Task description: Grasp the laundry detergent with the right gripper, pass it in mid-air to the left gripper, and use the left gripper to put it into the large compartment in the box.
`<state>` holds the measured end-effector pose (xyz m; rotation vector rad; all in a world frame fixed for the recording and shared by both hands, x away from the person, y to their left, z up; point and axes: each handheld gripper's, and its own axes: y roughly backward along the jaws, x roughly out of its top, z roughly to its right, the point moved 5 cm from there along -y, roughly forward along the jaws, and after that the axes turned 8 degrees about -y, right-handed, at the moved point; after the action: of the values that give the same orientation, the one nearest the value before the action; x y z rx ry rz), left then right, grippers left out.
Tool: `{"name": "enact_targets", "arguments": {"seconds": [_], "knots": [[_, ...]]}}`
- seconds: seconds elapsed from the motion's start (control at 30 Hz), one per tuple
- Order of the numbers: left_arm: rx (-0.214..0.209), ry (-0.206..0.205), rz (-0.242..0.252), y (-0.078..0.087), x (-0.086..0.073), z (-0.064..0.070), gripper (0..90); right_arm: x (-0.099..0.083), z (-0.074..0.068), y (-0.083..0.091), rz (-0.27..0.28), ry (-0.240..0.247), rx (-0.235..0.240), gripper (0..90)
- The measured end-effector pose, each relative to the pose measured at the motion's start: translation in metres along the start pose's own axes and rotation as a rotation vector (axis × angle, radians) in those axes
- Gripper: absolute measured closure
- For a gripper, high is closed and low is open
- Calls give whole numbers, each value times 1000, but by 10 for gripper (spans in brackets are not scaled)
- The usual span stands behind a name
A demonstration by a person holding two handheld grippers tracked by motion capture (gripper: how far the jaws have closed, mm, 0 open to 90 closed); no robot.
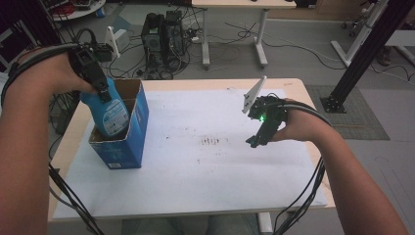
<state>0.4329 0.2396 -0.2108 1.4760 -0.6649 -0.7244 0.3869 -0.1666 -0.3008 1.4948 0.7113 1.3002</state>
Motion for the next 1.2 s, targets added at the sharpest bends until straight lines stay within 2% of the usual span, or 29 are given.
{"name": "enact_targets", "arguments": {"seconds": [0.17, 0.2, 0.27, 0.3, 0.33, 0.4, 0.43, 0.47, 0.6, 0.63, 0.7, 0.73, 0.87, 0.9, 1.03, 1.1, 1.17, 1.2], "knots": [[-18, 3, 6, -14, 1, -2, 377, -2, 0, 1, 2, -5, -2, 131], [-21, 17, 13, -16, 2, -2, 378, -2, 0, 1, 2, -11, -2, 131], [-28, 18, 3, -21, 1, -3, 378, -3, 0, 1, 2, -9, -6, 131], [-27, 37, 10, -23, 2, -3, 378, -3, 0, 1, 2, -9, -5, 131], [-23, 17, -7, -25, 2, -5, 377, -4, 0, 1, 2, -13, -5, 131], [-38, 37, -7, -31, 2, -4, 378, -4, -1, 1, 3, -14, -5, 131], [-30, 41, -7, -33, 3, -5, 378, -4, 0, 1, 8, -13, -9, 131], [-38, 31, -10, -35, 3, -5, 377, -5, -1, 1, 9, -13, -10, 131], [-45, 38, -17, -45, 3, -7, 377, -6, -1, 1, 2, -15, -7, 131], [-48, 56, -6, -48, 4, -7, 378, -7, -1, 0, -3, -14, -5, 131], [-48, 50, -8, -52, 5, -7, 378, -8, 0, 0, -5, -17, -8, 131], [-47, 33, -20, -54, 5, -8, 378, -8, 0, 0, 0, -19, -7, 131], [-53, 32, -14, -63, 8, -7, 378, -8, 0, -1, -1, -20, -9, 131], [-54, 16, -23, -64, 8, -8, 378, -8, 0, -2, 1, -19, -8, 131], [-57, 21, -37, -74, 9, -8, 378, -10, 0, -2, -1, -16, -8, 131], [-62, 8, -44, -78, 10, -9, 378, -10, -1, -2, 1, -23, -7, 131], [-62, 34, -24, -85, 11, -7, 378, -11, -1, -2, 1, -20, -7, 131], [-62, 17, -39, -86, 11, -8, 378, -11, -1, -2, 3, -24, -8, 131]]}}
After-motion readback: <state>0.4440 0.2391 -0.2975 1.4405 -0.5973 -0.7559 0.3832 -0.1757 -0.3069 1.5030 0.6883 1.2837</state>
